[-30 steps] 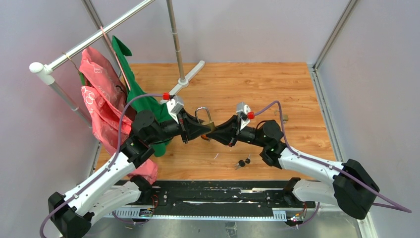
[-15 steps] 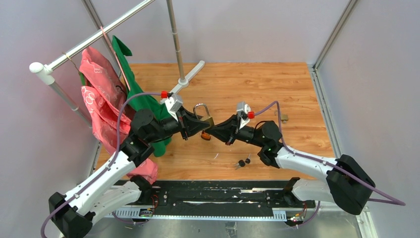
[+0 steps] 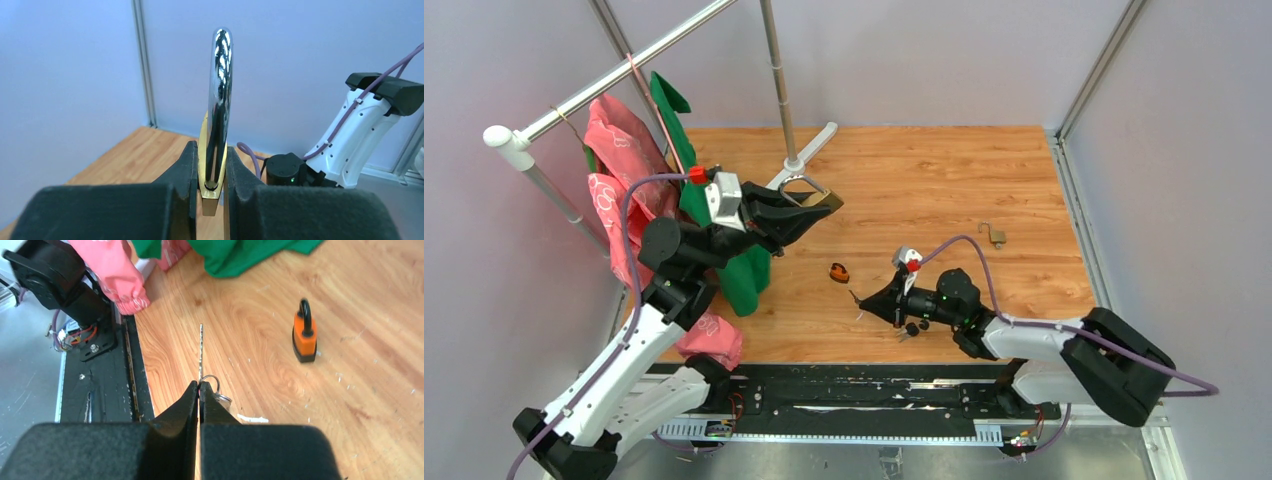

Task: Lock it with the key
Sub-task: Lock the lock, then place the key at the center of the board.

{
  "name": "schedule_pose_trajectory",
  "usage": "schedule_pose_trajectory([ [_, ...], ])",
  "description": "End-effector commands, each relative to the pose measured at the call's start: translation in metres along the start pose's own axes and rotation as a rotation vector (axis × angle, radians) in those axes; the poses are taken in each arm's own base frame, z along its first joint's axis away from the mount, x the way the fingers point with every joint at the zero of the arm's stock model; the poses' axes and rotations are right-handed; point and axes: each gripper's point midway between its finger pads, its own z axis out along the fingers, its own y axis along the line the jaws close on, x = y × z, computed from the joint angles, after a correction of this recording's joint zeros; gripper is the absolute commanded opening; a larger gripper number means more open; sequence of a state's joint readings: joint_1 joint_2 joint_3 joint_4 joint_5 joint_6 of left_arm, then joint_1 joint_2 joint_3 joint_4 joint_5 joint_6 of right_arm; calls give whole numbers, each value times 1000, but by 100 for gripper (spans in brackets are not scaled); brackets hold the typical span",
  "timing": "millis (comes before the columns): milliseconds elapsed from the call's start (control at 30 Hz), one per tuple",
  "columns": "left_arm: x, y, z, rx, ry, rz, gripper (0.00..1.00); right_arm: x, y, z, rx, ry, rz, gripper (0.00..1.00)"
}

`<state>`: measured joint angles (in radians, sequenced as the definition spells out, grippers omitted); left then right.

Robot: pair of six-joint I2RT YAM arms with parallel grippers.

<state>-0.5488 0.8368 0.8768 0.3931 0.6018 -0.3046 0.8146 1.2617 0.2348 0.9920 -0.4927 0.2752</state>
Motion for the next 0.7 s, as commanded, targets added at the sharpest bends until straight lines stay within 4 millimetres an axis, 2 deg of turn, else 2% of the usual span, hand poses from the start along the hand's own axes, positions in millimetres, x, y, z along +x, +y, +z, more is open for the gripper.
schedule_pose_trajectory([
  [0,-27,-10,-2,35,-84,82,0,-45,4,-1,-9,-54,-133,0],
  [67,-20,-8,-4,22,-60,73,0,-65,-4,-7,73,-46,-171,0],
  [167,12,0,-11,-19,29,22,0,-82,-48,-26,321,-5,-171,0],
  [267,38,3,-18,-51,84,-39,0,-75,-90,-44,510,125,-109,0],
  [400,55,3,-25,-61,113,-71,0,-57,-119,-60,660,321,-43,0],
  [500,62,3,-31,-66,128,-66,0,-49,-120,-73,699,442,-9,0],
  [600,68,0,-34,-59,136,-65,0,-36,-100,-74,623,471,71,0],
  [667,72,2,-35,-70,142,-71,0,-19,-89,-78,592,501,148,0],
])
